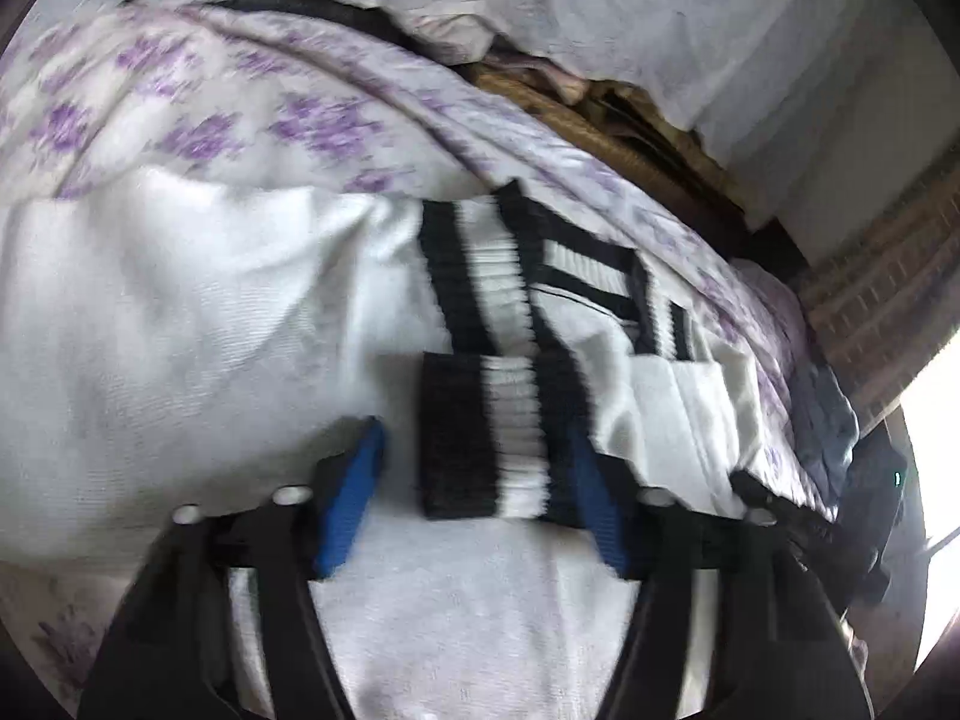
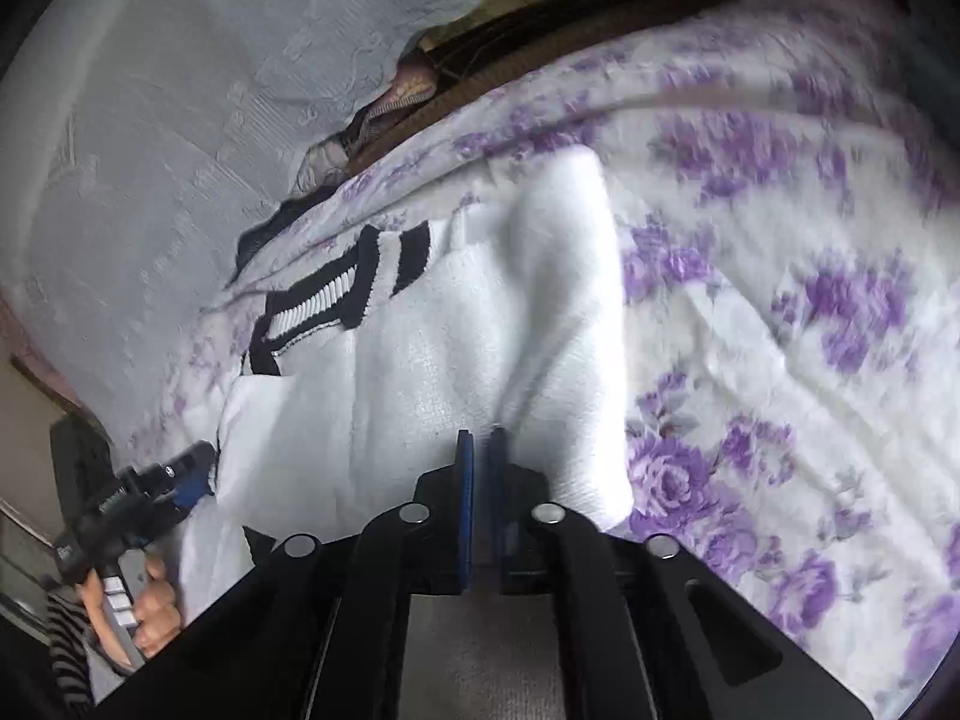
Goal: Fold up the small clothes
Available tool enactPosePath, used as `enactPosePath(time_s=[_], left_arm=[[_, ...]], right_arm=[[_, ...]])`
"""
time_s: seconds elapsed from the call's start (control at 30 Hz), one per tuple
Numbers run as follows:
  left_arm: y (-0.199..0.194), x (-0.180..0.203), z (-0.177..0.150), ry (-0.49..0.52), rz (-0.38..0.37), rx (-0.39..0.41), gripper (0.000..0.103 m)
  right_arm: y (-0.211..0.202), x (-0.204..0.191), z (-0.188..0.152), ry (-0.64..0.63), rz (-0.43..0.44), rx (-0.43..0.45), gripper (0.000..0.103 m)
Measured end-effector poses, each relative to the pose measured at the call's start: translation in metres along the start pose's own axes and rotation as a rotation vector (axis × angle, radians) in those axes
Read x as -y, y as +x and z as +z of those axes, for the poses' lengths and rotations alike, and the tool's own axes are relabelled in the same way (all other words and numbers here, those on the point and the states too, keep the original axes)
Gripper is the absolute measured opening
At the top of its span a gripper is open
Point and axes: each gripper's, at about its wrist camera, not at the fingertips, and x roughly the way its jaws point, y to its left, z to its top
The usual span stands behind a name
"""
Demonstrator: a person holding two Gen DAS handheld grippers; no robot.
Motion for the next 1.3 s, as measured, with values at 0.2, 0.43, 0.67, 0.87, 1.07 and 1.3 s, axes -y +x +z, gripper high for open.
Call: enactPosePath(time_s=[0.2,0.43,0.67,0.87,1.07,1.3], left_arm=[[-0.009,-0.001,0.001,-0.015,0.003,0.048,0.004],[-0.029,-0.040,0.004,-0.128,0.069,0.080,0.000],[-0.028,-0.003,-0.007,-0.016,0.050,0.084,0.030],[-0.024,-0.004,-0.010,-0.015,0.184,0.087,0.040],[-0.041,-0.029,-0.013,-0.085,0.129,0.073,0.040],[-0.090,-0.061,-0.025,-0.088,0.224,0.104,0.049]], right_arm=[[-0.014,-0.025,-0.004,-0.093,0.017,0.051,0.009],[-0.001,-0.034,-0.006,-0.118,-0.008,-0.004,0.013],[0.004,-0.088,-0.021,-0.285,0.045,-0.009,0.013],[0.022,-0.106,-0.034,-0.380,0.022,-0.105,0.025],[0.020,-0.158,-0.027,-0.425,0.068,-0.083,0.025],[0.089,-0.180,-0.041,-0.517,-0.045,-0.137,0.027]])
